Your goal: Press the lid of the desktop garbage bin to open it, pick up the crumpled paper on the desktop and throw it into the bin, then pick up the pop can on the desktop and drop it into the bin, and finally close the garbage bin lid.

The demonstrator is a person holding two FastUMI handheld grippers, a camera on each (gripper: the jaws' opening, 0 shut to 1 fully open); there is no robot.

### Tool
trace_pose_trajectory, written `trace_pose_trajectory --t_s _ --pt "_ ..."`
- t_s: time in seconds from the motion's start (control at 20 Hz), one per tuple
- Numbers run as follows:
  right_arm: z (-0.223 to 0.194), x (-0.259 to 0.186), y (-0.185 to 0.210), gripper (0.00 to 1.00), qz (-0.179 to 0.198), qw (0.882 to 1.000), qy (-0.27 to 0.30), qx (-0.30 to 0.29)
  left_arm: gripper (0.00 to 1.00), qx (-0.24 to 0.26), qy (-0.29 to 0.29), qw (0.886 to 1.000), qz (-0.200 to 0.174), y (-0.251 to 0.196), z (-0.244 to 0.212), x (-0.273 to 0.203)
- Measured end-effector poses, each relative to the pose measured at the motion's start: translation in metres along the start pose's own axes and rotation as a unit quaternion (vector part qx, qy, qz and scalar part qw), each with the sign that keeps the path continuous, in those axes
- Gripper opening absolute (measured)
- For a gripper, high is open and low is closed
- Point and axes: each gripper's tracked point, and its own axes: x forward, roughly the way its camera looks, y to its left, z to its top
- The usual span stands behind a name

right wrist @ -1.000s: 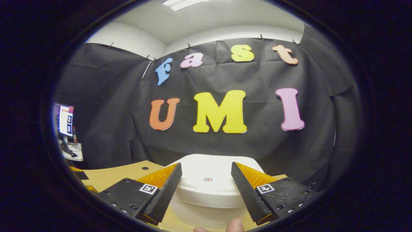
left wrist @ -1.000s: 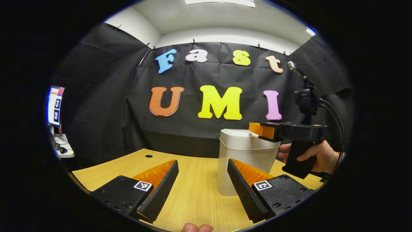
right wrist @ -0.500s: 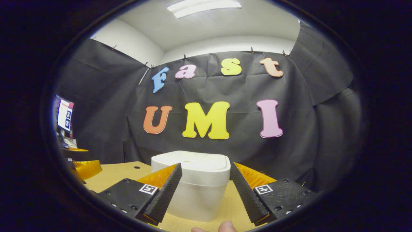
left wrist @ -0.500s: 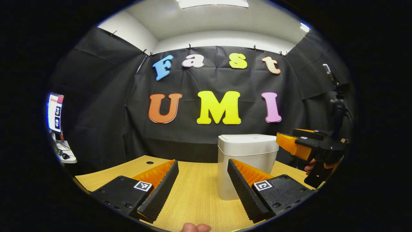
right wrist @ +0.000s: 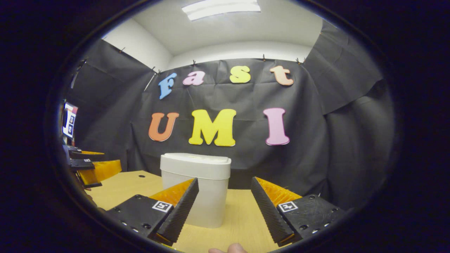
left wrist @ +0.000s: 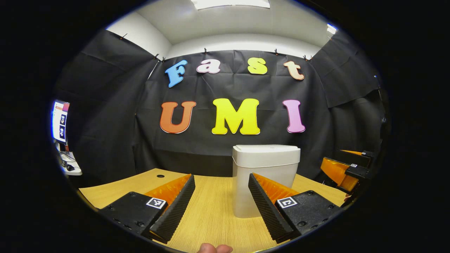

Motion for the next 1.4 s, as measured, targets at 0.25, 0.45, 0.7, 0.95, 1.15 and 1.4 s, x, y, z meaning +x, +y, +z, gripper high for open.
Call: trace_pose_trajectory --t_s 0.25,0.45,0.7,0.95,1.15,1.4 --pt "-0.014 -0.002 -0.016 0.94 -0.024 1.000 0.008 0.007 0.98 0.016 0.006 1.000 -0.006 -0.009 -0.012 -0.001" --pt "-0.014 -0.005 -0.023 0.94 -0.027 1.000 0.010 0.002 0.98 0.017 -0.001 1.000 -0.014 -0.019 -0.009 -0.005" --pt "-0.016 -0.012 -0.034 0.94 -0.039 0.999 0.012 0.000 0.98 0.017 -0.002 1.000 -0.017 -0.024 -0.009 -0.004" --pt "-0.016 -0.014 -0.044 0.94 -0.050 0.999 0.013 -0.002 0.98 0.020 -0.004 1.000 -0.018 -0.028 -0.006 -0.003" --pt "-0.020 -0.014 -0.040 0.94 -0.048 0.999 0.019 -0.006 0.98 0.017 -0.001 1.000 -0.020 -0.027 -0.008 0.000" --pt "-0.019 -0.011 -0.035 0.94 -0.042 0.999 0.015 -0.001 0.98 0.016 -0.003 1.000 -0.016 -0.022 -0.007 0.000"
